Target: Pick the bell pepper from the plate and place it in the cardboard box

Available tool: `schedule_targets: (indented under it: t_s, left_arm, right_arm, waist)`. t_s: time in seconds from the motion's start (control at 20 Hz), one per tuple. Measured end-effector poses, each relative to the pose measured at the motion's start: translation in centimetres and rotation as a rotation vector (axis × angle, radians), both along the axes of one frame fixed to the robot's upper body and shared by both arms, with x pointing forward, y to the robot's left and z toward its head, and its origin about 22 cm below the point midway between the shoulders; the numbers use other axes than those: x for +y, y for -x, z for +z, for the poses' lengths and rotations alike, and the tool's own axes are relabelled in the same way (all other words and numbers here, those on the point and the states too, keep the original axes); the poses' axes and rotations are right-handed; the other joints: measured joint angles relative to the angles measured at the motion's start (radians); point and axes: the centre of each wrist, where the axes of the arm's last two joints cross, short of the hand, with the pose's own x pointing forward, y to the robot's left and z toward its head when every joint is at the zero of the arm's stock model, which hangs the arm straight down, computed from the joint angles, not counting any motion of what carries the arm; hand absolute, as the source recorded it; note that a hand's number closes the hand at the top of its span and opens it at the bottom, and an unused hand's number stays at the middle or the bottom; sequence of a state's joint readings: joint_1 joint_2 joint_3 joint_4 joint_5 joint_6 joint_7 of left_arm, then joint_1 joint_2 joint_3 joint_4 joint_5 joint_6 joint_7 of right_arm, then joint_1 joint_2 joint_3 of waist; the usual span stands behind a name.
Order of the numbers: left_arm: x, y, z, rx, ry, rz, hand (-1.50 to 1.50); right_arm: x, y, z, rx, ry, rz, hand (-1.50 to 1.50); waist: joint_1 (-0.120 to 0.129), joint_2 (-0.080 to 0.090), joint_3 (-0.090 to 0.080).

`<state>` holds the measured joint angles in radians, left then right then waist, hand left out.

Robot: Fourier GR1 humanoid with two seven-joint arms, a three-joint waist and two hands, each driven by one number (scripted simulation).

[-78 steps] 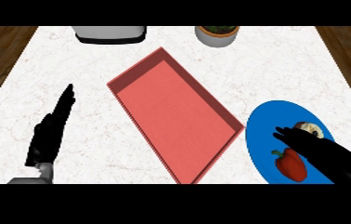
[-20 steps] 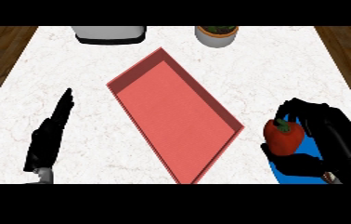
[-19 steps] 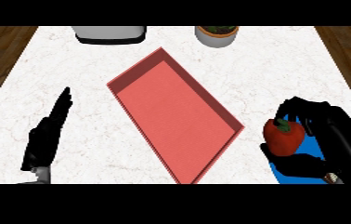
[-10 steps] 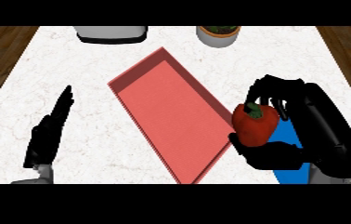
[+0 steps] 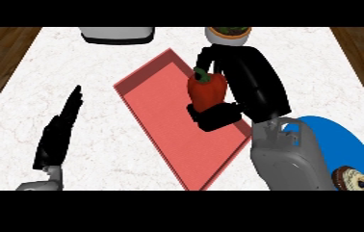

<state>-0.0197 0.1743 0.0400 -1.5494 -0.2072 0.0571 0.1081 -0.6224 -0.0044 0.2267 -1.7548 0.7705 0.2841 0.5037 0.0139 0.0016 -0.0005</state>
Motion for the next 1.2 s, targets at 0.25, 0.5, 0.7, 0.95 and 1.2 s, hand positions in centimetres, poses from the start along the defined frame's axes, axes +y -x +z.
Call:
schedule_targets:
  t_s: [0.25,0.5,0.7,0.95,1.2]
  left_arm:
    - [0.2,0.0,0.1,-0.004,-0.001,-0.006,0.0]
    - [0.1,0.4,0.0,-0.001,0.003,-0.016,0.0]
    - [1.2,0.0,-0.1,-0.002,0.0,-0.015,0.0]
    - [0.6,-0.3,-0.4,-0.006,-0.003,-0.025,0.0]
    - [0.1,-0.4,0.1,-0.009,-0.004,-0.032,0.0]
  right_arm:
    - [3.6,-2.6,-2.0,0.069,0.037,0.005,1.5]
    - [5.8,-5.4,-5.0,0.136,0.075,-0.022,1.5]
    - [7.1,-6.4,-7.1,0.204,0.058,-0.061,-1.5]
    - [7.9,-7.3,-9.9,0.222,0.013,-0.074,-1.5]
    - [7.5,-8.3,-10.0,0.177,-0.174,-0.108,-1.5]
  waist:
    - [0.004,0.001,0.0]
    - [0.01,0.002,0.0]
    - [0.013,0.003,0.0]
    - [0.018,0.005,0.0]
    - [0.026,0.007,0.001]
